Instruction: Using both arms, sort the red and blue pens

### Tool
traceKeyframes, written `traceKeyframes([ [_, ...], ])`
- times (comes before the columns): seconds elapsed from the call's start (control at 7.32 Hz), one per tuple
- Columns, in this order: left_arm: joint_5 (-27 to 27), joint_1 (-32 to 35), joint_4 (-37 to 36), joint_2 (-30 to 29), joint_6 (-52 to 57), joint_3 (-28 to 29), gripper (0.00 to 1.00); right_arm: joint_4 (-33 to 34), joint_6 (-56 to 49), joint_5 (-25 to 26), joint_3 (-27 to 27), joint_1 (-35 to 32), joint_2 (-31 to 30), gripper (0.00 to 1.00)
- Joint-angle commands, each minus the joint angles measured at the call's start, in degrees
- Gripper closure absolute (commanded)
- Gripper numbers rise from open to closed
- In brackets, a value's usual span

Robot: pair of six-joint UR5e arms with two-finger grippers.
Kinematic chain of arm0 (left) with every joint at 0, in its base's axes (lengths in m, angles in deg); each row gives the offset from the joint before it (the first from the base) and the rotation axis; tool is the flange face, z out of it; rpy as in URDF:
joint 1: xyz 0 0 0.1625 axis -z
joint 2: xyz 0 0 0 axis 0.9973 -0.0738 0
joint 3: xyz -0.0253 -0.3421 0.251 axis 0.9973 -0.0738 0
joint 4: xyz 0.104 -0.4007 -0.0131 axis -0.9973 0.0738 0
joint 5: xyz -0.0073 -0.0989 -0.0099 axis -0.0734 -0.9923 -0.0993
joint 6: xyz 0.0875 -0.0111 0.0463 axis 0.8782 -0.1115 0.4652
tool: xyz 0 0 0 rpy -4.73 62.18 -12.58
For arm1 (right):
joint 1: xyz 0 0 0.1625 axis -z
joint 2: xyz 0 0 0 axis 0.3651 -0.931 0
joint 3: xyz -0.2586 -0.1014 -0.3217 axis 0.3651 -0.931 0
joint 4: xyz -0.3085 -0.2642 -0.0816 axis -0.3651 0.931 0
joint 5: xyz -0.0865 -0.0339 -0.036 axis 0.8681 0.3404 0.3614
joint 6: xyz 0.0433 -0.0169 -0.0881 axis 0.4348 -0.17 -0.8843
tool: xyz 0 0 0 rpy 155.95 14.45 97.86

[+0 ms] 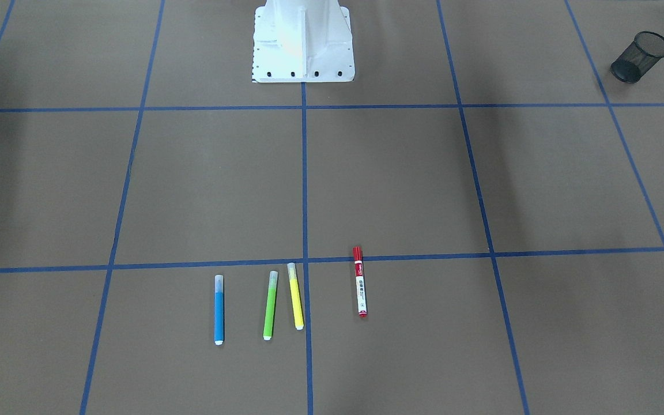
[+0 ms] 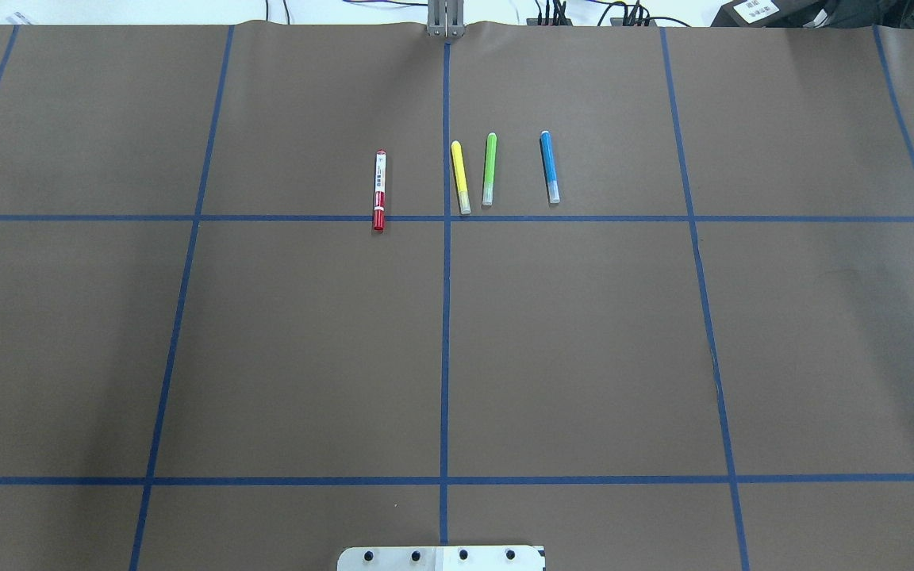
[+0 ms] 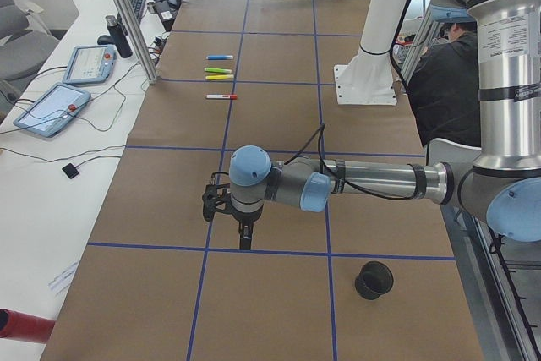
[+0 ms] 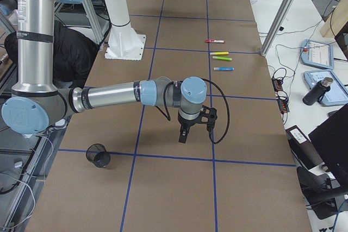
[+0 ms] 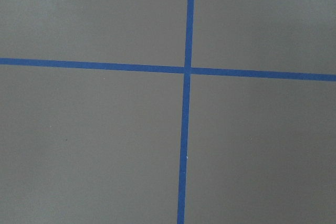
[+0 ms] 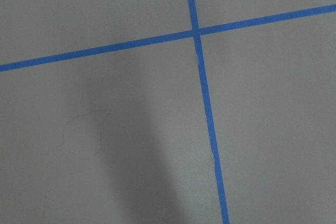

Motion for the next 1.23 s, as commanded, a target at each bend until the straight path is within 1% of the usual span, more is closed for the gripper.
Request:
traceKeyframes([
  [0.0,0.1,0.0,0.0,0.0,0.0,0.0,0.0,0.0,-0.1,-0.1,0.0,0.0,-0.1,0.01],
  [0.55,0.1,0.0,0.0,-0.1,0.0,0.0,0.0,0.0,0.4,-0.3,0.2,0.0,0.1,0.01],
  [0.82,-0.2,-0.2,0.1,-0.7,0.0,-1.2,0.0,-0.1,0.4,-0.1,0.5,0.0,0.3,0.01],
  [0.96,-0.4,-0.9,0.2,-1.5,-0.3,-2.7,0.0,-0.1,0.5,-0.1,0.7,0.0,0.5,0.01],
  [1.09,-0.5,-2.4,0.1,-4.5,-1.8,-3.5,0.0,-0.1,0.5,-0.1,0.5,0.1,0.8,0.01],
])
